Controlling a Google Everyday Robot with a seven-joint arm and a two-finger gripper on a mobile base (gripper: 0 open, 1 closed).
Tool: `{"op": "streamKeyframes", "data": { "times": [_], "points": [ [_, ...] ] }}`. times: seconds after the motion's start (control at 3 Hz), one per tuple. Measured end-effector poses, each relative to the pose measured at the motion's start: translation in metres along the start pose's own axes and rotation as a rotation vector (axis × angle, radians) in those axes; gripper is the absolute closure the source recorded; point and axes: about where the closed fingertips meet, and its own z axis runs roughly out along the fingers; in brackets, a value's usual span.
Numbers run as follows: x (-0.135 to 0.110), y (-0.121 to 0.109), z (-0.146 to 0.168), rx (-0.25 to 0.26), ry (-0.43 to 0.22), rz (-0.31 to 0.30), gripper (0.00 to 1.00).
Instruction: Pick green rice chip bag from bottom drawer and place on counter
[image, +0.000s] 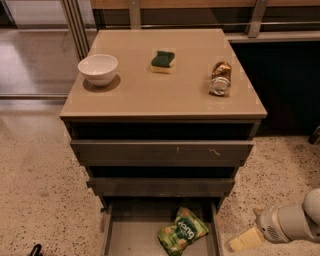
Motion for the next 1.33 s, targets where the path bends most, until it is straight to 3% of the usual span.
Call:
{"op": "streamKeyframes", "data": {
  "times": [0.33, 1.0, 1.33],
  "points": [
    [0.004, -0.009, 0.033, 0.001, 0.000, 0.007, 0.00],
    [0.015, -0.025, 0.113, -0.079, 0.005, 0.057, 0.00],
    [0.018, -0.023, 0.117, -0.087, 0.007, 0.063, 0.00]
  ]
}}
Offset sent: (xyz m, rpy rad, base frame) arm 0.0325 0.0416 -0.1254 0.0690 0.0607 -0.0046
